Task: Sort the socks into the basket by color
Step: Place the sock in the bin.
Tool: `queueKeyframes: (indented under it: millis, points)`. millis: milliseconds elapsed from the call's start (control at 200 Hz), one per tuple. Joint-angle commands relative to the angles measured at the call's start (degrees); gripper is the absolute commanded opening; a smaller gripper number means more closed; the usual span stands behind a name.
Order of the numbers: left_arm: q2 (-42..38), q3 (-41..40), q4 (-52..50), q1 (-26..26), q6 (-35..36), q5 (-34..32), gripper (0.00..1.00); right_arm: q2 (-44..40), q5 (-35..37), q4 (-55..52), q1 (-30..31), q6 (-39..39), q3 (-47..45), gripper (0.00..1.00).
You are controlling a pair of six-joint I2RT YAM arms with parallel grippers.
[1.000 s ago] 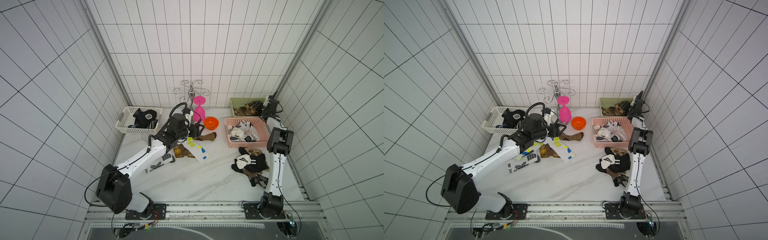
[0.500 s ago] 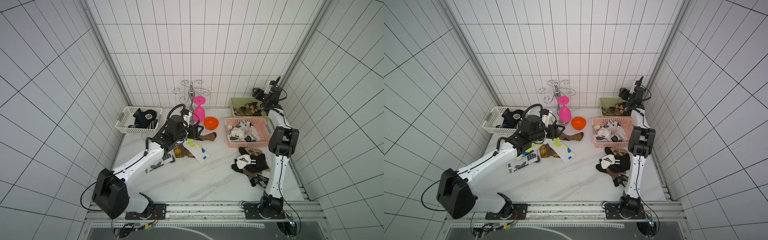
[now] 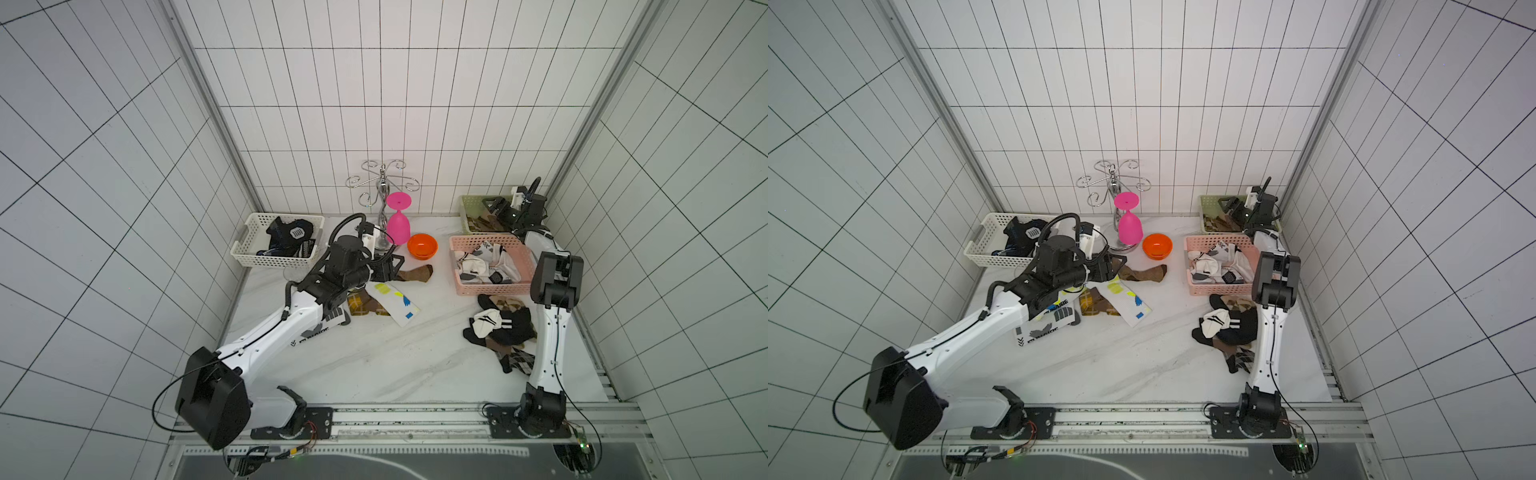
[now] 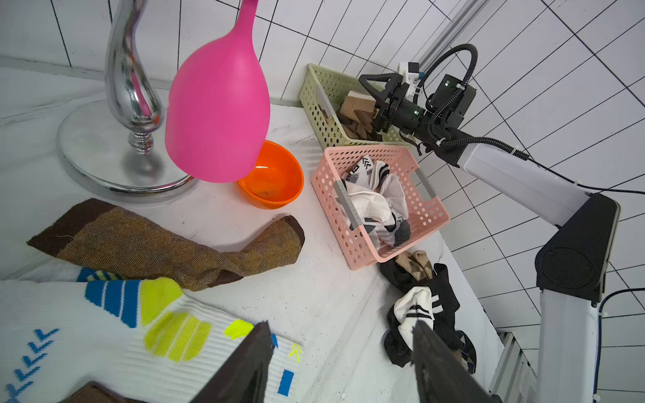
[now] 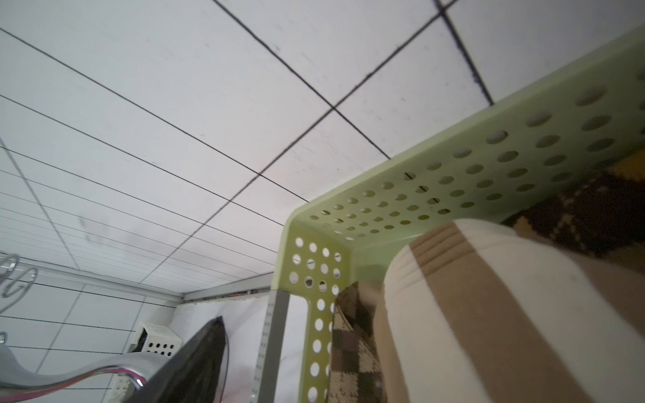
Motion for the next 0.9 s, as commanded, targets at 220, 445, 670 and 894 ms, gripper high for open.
queueKeyframes:
  millis: [220, 445, 670, 894]
  points:
    - [-0.8, -0.7, 1.8, 0.3, -0.6, -0.1, 0.65, -1.3, -4.9, 34.0, -0.9, 31.2, -4.1, 0.81]
    - [-0.8, -0.8, 2.0, 0.3, -1.0, 0.2, 0.65, 0.2, 0.2, 42.5, -2.3, 48.3, -12.1, 0.78]
    - [-0.1, -0.4, 2.3, 0.3, -1.2, 1.0, 0.64, -2.0, 3.1, 44.6, -2.6, 55.1, -16.2, 0.78]
    - [0.5, -0.1, 2.4, 0.3, -1.3, 1.3, 0.64, -4.5, 10.8, 47.8, -2.5, 72.6, -27.1, 0.77]
